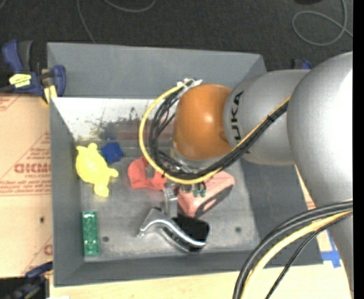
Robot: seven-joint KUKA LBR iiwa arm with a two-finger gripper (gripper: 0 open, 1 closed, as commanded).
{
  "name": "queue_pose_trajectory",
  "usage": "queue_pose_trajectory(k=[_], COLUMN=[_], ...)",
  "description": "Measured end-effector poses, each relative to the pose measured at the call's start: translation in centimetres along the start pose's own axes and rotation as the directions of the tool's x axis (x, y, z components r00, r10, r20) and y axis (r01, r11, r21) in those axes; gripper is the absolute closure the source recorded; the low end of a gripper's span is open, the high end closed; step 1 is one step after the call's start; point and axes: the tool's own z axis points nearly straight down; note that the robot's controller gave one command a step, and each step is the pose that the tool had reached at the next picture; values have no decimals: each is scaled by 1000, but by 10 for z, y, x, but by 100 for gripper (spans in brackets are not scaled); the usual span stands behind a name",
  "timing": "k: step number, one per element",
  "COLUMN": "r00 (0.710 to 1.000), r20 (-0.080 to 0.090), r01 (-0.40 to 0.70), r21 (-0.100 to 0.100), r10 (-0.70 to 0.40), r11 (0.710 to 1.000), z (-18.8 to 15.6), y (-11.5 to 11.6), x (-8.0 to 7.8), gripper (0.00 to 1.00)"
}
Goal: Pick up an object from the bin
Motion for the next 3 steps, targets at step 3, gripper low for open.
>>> queue_pose_trajectory(k=[3], r00=[964], r20=[7], r01=[-266], r21=[-2], r10=[266], r11=[964], z=[-113], y=[-41], x=[-7], gripper=[100])
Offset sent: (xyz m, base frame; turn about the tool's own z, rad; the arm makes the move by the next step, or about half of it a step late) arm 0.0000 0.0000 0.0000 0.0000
